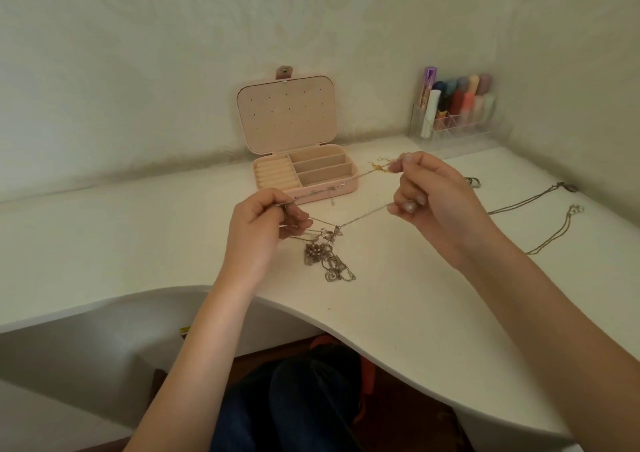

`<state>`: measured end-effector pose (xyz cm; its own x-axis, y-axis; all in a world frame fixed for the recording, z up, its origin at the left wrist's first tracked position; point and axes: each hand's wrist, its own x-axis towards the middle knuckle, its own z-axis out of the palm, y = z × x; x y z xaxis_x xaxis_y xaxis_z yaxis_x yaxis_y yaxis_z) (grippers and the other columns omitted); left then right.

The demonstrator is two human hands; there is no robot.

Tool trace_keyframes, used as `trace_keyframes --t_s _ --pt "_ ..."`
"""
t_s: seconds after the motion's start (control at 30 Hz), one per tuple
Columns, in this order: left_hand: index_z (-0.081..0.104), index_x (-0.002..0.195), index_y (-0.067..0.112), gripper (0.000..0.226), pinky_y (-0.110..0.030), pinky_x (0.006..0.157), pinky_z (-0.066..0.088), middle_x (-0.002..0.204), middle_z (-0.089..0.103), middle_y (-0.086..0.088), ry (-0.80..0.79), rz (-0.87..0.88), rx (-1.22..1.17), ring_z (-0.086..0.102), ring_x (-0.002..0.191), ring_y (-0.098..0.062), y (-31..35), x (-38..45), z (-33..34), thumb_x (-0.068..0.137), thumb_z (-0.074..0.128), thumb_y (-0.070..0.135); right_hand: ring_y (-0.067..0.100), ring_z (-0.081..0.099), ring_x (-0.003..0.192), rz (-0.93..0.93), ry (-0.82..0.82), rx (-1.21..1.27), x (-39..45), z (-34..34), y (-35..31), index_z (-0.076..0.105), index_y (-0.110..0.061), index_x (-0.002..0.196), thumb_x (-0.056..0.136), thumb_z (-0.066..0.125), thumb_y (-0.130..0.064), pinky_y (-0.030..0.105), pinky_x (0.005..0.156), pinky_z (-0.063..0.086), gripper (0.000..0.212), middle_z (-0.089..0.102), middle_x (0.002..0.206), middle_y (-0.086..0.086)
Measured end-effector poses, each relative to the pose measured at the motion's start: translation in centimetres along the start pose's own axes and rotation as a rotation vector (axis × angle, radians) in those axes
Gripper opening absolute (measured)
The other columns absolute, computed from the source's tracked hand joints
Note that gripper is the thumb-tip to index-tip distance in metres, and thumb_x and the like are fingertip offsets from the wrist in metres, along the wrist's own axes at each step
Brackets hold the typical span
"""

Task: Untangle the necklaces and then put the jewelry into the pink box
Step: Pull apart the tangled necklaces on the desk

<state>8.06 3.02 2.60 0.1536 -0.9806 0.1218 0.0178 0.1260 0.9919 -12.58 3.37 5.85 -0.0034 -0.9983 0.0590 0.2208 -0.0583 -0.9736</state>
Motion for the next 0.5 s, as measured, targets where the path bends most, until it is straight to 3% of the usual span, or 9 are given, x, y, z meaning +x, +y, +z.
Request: trace_keyframes --t_s 0.07,0.13,0.23,0.3,0.37,0.5 --pt "0.052 0.071 0.005 0.036 -0.029 0.062 0.056 0.057 0.057 -0.005 -0.075 -0.130 -0.264 0.061 0.057 -0.022 0.6 -0.2 -0.1 0.080 0.027 -0.019 0.012 0.032 0.052 -0.003 0.018 -0.002 0.1 -0.1 -0.1 0.056 -0.011 0.082 0.100 0.043 -0.016 0.026 0.069 0.049 0.023 0.027 0.049 -0.003" --pt "0.051 0.072 0.006 0.035 -0.032 0.066 0.055 0.057 0.053 -0.004 -0.147 -0.180 -0.396 0.055 0.053 -0.019 0.8 -0.4 -0.4 0.076 0.025 -0.018 0.013 0.036 0.051 0.019 0.009 0.102 0.1 -0.2 -0.2 0.054 -0.010 0.078 0.098 0.044 -0.014 0.028 0.071 0.053 0.023 0.027 0.046 -0.003" --pt "0.050 0.075 0.011 0.023 -0.027 0.057 0.050 0.058 0.047 0.000 -0.243 -0.210 -0.520 0.043 0.050 -0.013 0.9 -0.8 -0.4 0.072 0.034 -0.005 0.013 0.033 0.045 0.097 -0.047 0.218 -0.2 -0.1 -0.5 0.050 -0.011 0.076 0.095 0.043 -0.015 0.025 0.048 0.044 0.020 0.026 0.046 -0.002" --pt "0.052 0.074 0.014 0.011 -0.022 0.049 0.039 0.056 0.040 0.003 -0.270 -0.211 -0.525 0.034 0.049 -0.011 1.0 -0.8 -0.2 0.077 0.043 0.008 0.013 0.029 0.044 0.130 -0.091 0.126 -0.4 0.0 -0.5 0.049 -0.013 0.075 0.093 0.041 -0.016 0.021 0.041 0.033 0.020 0.028 0.049 -0.001" --pt "0.058 0.071 0.015 0.021 -0.019 0.044 0.031 0.052 0.031 0.005 -0.261 -0.171 -0.413 0.026 0.046 -0.009 0.9 -0.8 0.0 0.090 0.047 0.013 0.015 0.027 0.045 0.145 -0.127 0.005 -0.4 0.2 -0.2 0.048 -0.013 0.074 0.092 0.042 -0.016 0.021 0.040 0.030 0.019 0.031 0.051 0.000" --pt "0.070 0.081 0.014 0.021 -0.017 0.038 0.020 0.052 0.020 0.006 -0.301 -0.083 -0.254 0.018 0.043 -0.007 1.3 -1.2 0.8 0.092 0.051 0.014 0.014 0.037 0.046 0.065 -0.186 -0.376 -0.6 0.7 0.5 0.054 -0.015 0.074 0.093 0.053 -0.027 0.026 0.044 0.039 0.023 0.042 0.052 0.001"
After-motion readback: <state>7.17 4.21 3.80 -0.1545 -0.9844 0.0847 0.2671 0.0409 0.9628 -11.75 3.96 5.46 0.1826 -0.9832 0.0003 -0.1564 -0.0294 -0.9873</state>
